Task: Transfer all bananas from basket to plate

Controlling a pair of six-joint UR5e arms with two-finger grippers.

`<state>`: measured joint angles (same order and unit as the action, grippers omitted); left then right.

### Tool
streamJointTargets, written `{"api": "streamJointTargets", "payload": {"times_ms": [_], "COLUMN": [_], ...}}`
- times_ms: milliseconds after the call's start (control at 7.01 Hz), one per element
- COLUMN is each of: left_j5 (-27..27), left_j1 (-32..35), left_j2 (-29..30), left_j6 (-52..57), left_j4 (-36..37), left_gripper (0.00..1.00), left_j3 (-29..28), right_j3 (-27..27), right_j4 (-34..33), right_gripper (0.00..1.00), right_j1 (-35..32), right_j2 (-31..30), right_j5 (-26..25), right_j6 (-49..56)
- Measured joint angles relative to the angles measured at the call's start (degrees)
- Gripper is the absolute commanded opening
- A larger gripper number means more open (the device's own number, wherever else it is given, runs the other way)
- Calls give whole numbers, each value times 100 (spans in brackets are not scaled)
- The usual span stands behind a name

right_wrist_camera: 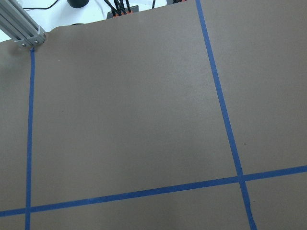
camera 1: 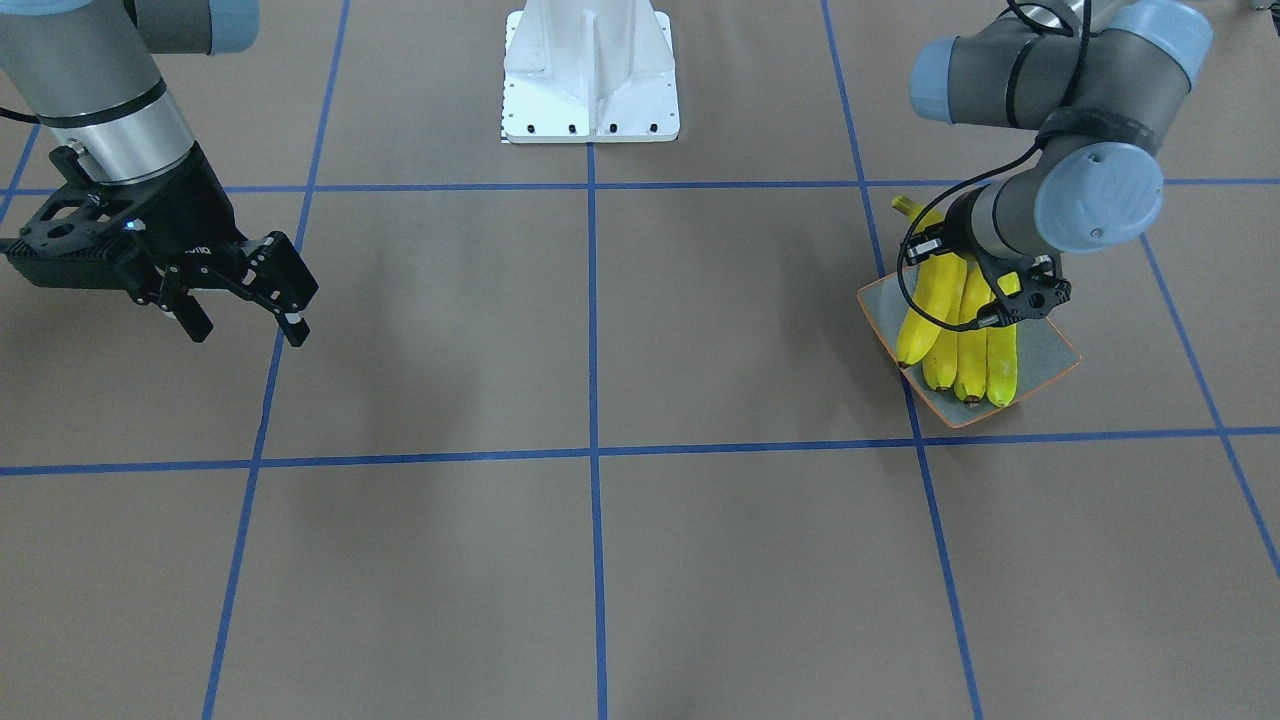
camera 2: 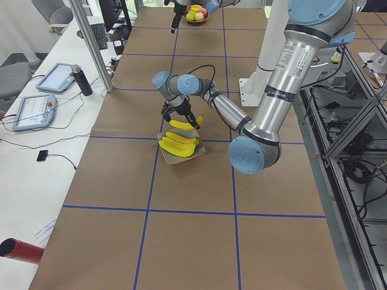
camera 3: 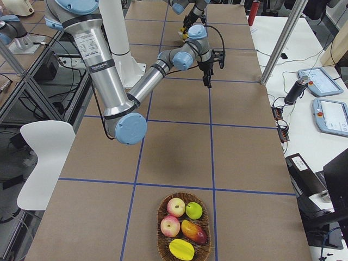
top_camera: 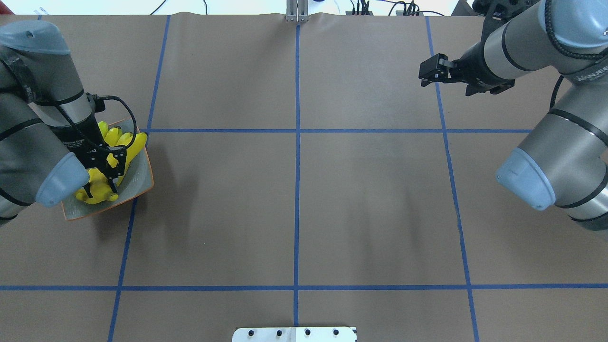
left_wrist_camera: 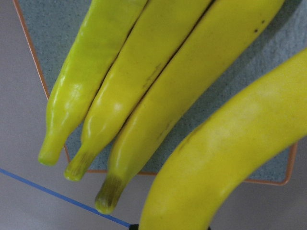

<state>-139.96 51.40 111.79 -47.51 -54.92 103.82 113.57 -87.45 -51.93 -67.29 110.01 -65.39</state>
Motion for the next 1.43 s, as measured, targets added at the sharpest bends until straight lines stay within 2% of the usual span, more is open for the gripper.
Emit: {"api": "streamJointTargets", "payload": {"times_ms": [285, 428, 570, 713, 1426], "left_j5": [-23, -43, -54, -62, -60], "left_j1": [-5, -7, -7, -10, -15], "left_j2": [1, 4, 7, 8, 26], "left_j6": [-2, 0, -2, -1, 50], "left_j4": [-24, -31, -35, -73, -361], "left_gripper": [0, 6, 58, 100, 100], "left_j3": [-80, -125, -158, -187, -196], "right_j3": [0, 3, 6, 6, 7], "right_j4": [2, 5, 8, 8, 7], "right_gripper": [100, 100, 100, 100, 100], "right_j1": [56, 70, 77, 79, 76], "right_j2": [-3, -3, -3, -3, -3], "right_j5": [-71, -86, -93, -99, -86], "right_j6": [0, -2, -6, -8, 15]}}
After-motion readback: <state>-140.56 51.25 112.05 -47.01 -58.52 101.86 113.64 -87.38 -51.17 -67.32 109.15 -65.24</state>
